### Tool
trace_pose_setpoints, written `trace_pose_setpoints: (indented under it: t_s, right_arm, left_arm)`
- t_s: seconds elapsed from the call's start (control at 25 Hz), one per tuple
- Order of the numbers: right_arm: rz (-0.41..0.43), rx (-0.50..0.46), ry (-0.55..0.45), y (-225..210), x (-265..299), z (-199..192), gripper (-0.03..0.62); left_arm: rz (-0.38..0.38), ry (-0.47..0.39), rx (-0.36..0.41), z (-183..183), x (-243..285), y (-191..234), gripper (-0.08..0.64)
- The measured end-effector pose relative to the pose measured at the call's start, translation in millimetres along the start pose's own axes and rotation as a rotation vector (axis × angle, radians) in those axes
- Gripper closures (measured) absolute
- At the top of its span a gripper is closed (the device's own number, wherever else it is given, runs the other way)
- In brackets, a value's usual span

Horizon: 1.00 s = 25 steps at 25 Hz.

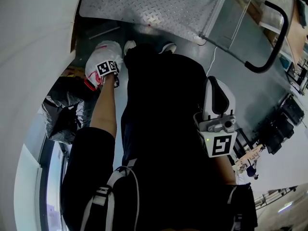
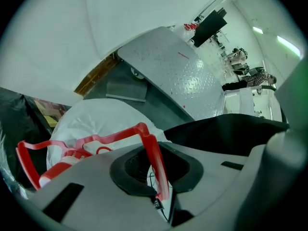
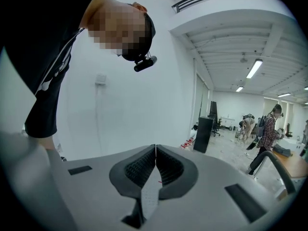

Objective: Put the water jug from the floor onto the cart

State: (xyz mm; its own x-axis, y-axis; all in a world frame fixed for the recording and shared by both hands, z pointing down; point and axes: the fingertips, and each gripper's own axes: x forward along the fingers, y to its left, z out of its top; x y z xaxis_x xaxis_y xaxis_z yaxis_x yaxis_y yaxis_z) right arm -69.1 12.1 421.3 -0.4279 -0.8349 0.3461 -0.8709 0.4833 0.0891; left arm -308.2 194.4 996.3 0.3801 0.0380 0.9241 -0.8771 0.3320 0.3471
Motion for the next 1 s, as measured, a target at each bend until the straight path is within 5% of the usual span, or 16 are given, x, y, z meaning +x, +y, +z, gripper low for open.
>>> trace_pose_setpoints:
  t_s: [0.2, 0.44, 0.8, 1.0]
  right_arm:
    - [-0.037, 0.038, -0.021, -9.0, -10.4, 9.0, 0.575]
    - [-0.052, 0.037, -0.066, -6.7, -20.6, 27.6, 0.574]
    - [-0.148, 0.066, -0.11, -13.1, -53.4, 43.5, 0.574]
    - [-0.191, 0.108, -0.122, -19.2, -67.5, 54.9, 0.574]
  left_arm:
    - [-0.02, -0.058, -0.054, 4.3, -17.1, 0.9, 0.534]
    - [-0.002, -0.018, -0.099, -18.5, -39.5, 18.0, 0.535]
    - [0.011, -0.031, -0.013, -32.8, -80.2, 21.6, 0.534]
    - [0.007, -0.029, 0.099, -20.4, -107.3, -0.8, 0.534]
